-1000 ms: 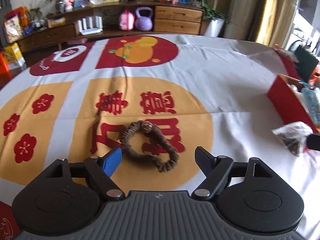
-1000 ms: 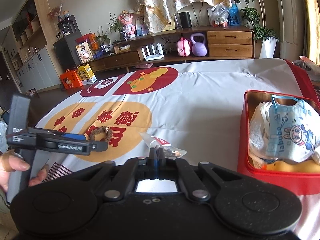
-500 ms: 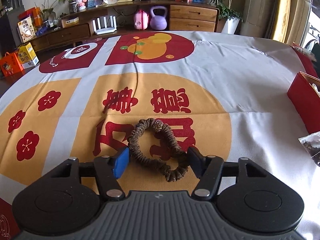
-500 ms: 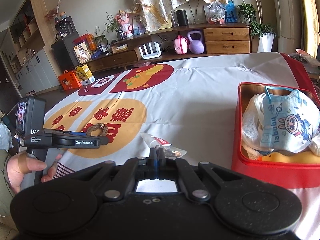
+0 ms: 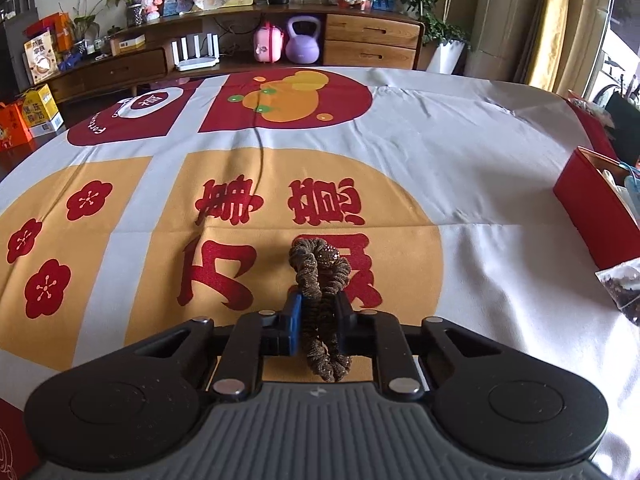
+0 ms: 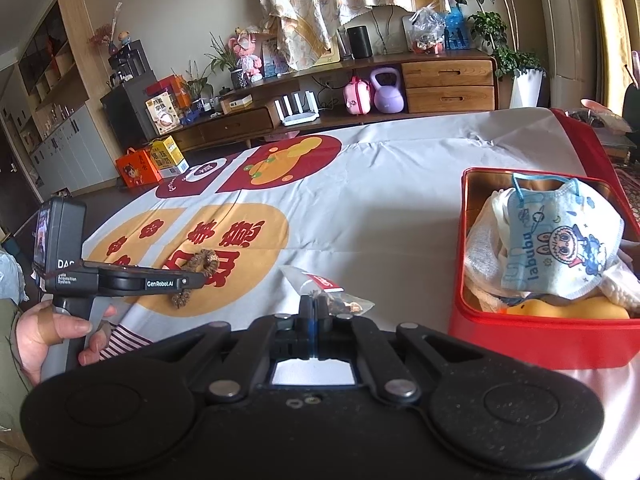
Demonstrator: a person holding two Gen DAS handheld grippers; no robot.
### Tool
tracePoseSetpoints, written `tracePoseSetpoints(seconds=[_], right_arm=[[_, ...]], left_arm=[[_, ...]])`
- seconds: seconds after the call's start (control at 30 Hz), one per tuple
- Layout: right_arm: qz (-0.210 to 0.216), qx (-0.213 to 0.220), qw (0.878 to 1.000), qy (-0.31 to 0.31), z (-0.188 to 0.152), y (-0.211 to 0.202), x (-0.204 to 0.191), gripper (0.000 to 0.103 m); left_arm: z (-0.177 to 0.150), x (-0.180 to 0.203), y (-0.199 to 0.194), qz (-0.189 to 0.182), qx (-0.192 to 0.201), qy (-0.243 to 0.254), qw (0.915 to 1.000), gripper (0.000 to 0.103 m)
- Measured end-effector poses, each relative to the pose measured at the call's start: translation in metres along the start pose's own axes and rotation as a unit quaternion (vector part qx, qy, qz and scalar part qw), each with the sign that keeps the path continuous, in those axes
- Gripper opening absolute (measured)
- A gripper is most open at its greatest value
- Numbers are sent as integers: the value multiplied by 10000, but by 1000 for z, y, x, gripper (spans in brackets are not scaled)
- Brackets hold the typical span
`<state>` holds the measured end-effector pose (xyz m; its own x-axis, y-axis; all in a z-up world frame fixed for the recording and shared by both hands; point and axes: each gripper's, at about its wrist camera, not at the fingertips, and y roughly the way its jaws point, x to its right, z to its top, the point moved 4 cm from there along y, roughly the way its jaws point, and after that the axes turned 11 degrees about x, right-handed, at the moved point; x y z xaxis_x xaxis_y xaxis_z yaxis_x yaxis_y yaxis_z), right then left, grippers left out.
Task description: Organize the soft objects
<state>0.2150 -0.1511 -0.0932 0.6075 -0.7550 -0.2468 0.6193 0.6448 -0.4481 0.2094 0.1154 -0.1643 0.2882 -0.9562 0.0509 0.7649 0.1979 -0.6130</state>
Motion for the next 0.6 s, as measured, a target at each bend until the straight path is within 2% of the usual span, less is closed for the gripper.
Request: tracePoseSetpoints(seconds=[0.33,0.6], right_arm=[[-63,257,9996,-36,9,-36,4,0],[-206,498,9985,-61,17,-69,13,0]], left_arm=[[-2,19,-28,-265,118,-62,9996,16],[1,50,-61,-727,267,-103,9969,15]])
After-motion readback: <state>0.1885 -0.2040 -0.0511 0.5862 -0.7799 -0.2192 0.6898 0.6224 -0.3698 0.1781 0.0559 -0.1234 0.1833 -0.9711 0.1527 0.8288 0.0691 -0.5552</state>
